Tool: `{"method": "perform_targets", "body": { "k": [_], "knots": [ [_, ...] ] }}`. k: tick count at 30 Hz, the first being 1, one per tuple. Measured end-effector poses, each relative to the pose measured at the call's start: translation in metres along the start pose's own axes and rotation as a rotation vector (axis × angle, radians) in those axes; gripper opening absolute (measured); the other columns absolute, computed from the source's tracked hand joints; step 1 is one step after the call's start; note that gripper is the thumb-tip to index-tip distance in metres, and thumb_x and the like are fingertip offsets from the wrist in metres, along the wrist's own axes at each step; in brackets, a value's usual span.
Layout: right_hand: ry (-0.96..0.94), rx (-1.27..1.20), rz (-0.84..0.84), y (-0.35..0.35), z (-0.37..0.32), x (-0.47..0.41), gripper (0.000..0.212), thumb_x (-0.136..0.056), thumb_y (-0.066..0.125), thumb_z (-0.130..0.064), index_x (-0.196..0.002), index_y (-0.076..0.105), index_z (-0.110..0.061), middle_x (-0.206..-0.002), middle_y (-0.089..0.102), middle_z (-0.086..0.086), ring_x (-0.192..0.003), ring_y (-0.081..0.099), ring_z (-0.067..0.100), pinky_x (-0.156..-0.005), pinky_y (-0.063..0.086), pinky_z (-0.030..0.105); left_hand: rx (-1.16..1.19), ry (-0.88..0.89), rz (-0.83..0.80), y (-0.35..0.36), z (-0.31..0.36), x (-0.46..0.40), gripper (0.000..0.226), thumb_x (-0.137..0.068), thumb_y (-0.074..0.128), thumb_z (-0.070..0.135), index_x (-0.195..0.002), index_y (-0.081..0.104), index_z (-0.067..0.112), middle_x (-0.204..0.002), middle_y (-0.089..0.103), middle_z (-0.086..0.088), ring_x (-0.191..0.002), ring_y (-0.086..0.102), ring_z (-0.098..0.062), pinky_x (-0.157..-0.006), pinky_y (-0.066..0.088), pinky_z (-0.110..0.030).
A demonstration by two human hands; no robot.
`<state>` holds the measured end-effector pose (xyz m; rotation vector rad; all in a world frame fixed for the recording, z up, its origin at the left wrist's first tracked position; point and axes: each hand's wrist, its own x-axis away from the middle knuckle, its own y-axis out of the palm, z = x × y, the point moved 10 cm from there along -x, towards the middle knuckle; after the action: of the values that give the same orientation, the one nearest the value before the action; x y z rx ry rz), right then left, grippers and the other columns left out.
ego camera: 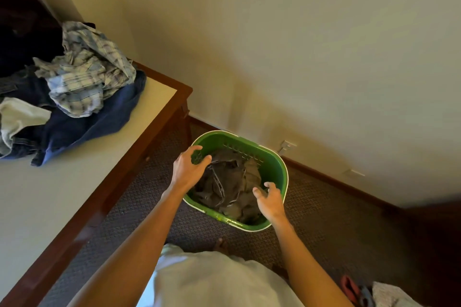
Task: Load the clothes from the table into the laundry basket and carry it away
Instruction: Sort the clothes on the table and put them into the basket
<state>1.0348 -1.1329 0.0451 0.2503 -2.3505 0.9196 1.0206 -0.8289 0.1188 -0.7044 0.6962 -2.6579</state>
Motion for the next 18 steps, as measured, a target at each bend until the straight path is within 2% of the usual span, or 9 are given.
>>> {"method": "perform_targets", "body": {
  "k": [3, 9, 12, 16, 18],
  "knots": [
    [-0.034, 0.017, -0.039, 0.013, -0.014, -0.003, 0.056, -0.099, 0.058, -0.040, -0.145, 0.040, -0.016, -0.147, 0.041, 0.013, -0.136, 0.044, 0.029, -0.107, 0.038, 0.040, 0.012, -0.040, -0.044, 0.001, -0.017, 0.009, 0.044, -0.092, 0.068, 0.046, -0.131, 0.062, 0.028, -0.137, 0.060, -0.004, -0.129, 0.054, -0.026, -0.102, 0.045, -0.037],
    [-0.129, 0.037, -0.082, 0.046, -0.069, -0.004, 0.053, -0.097, 0.061, -0.040, -0.142, 0.045, -0.016, -0.142, 0.048, 0.014, -0.129, 0.051, 0.029, -0.106, 0.044, 0.042, 0.050, -0.074, 0.068, -0.042, -0.041, 0.020, 0.036, -0.091, 0.069, 0.044, -0.123, 0.067, 0.029, -0.128, 0.064, 0.000, -0.121, 0.059, -0.021, -0.097, 0.047, -0.033],
    [-0.189, 0.064, -0.097, 0.071, -0.110, -0.002, 0.050, -0.098, 0.060, -0.037, -0.141, 0.046, -0.014, -0.140, 0.050, 0.014, -0.123, 0.055, 0.029, -0.101, 0.044, 0.038, 0.042, -0.077, 0.145, -0.080, -0.052, 0.020, 0.037, -0.090, 0.070, 0.045, -0.123, 0.067, 0.028, -0.125, 0.066, 0.001, -0.119, 0.060, -0.018, -0.097, 0.047, -0.031],
    [-0.262, 0.104, -0.143, 0.117, -0.165, 0.005, 0.050, -0.099, 0.058, -0.039, -0.141, 0.046, -0.015, -0.140, 0.050, 0.012, -0.122, 0.056, 0.027, -0.098, 0.044, 0.035, 0.060, -0.071, 0.246, -0.139, -0.069, 0.022, 0.034, -0.092, 0.069, 0.040, -0.123, 0.067, 0.026, -0.115, 0.064, 0.008, -0.107, 0.061, -0.012, -0.086, 0.044, -0.025],
    [-0.305, 0.116, -0.179, 0.144, -0.194, 0.014, 0.050, -0.099, 0.058, -0.039, -0.141, 0.046, -0.014, -0.137, 0.051, 0.011, -0.114, 0.057, 0.024, -0.092, 0.044, 0.031, 0.092, -0.073, 0.284, -0.167, -0.083, 0.022, 0.032, -0.093, 0.069, 0.038, -0.122, 0.066, 0.027, -0.119, 0.062, 0.007, -0.099, 0.059, -0.009, -0.082, 0.042, -0.023]
  ]
}}
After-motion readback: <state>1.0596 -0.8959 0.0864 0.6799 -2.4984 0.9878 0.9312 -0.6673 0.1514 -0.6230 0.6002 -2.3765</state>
